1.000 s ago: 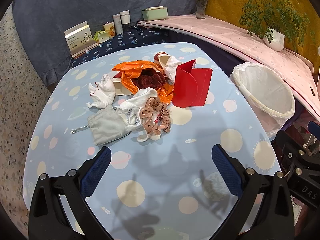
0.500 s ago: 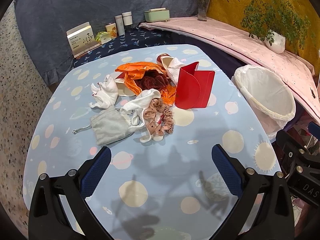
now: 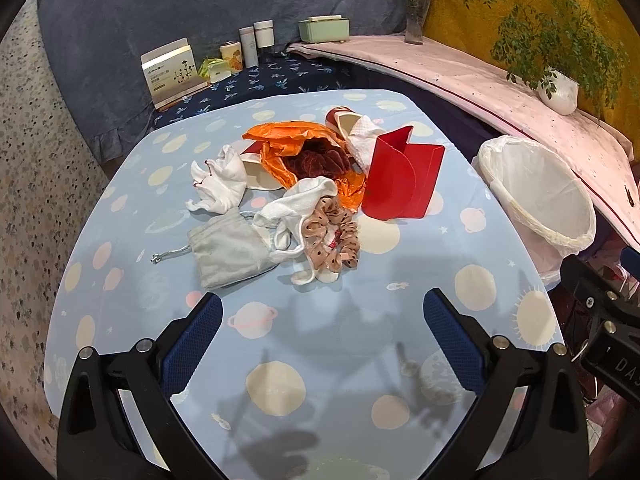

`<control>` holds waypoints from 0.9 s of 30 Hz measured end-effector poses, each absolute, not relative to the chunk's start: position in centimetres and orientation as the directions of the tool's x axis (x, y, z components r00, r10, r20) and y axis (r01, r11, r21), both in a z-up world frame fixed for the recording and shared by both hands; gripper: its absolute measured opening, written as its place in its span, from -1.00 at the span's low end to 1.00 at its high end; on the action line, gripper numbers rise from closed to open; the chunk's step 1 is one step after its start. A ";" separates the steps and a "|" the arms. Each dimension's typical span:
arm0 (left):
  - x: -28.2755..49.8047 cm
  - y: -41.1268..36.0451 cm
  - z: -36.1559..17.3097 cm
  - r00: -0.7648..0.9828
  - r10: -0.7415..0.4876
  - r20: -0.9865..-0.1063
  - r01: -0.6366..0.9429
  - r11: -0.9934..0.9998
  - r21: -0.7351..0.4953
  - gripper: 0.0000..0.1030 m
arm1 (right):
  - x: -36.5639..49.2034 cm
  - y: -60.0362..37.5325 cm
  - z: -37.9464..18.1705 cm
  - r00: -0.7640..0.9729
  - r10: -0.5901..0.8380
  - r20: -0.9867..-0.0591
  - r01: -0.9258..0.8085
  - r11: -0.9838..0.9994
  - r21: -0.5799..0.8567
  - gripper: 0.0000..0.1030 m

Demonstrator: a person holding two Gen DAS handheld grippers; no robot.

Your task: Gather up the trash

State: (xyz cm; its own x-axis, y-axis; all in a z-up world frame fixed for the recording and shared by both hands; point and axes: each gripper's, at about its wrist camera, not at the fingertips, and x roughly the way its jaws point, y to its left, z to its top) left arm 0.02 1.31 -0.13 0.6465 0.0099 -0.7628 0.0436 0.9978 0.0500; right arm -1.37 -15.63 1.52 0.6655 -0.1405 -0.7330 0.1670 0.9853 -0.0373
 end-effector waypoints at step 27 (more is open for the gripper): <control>3.5 8.6 -0.4 0.651 0.007 -0.759 -0.033 0.999 -0.019 0.86 | 1.1 -12.0 0.9 0.662 -0.087 -0.745 0.109 0.994 -0.019 0.87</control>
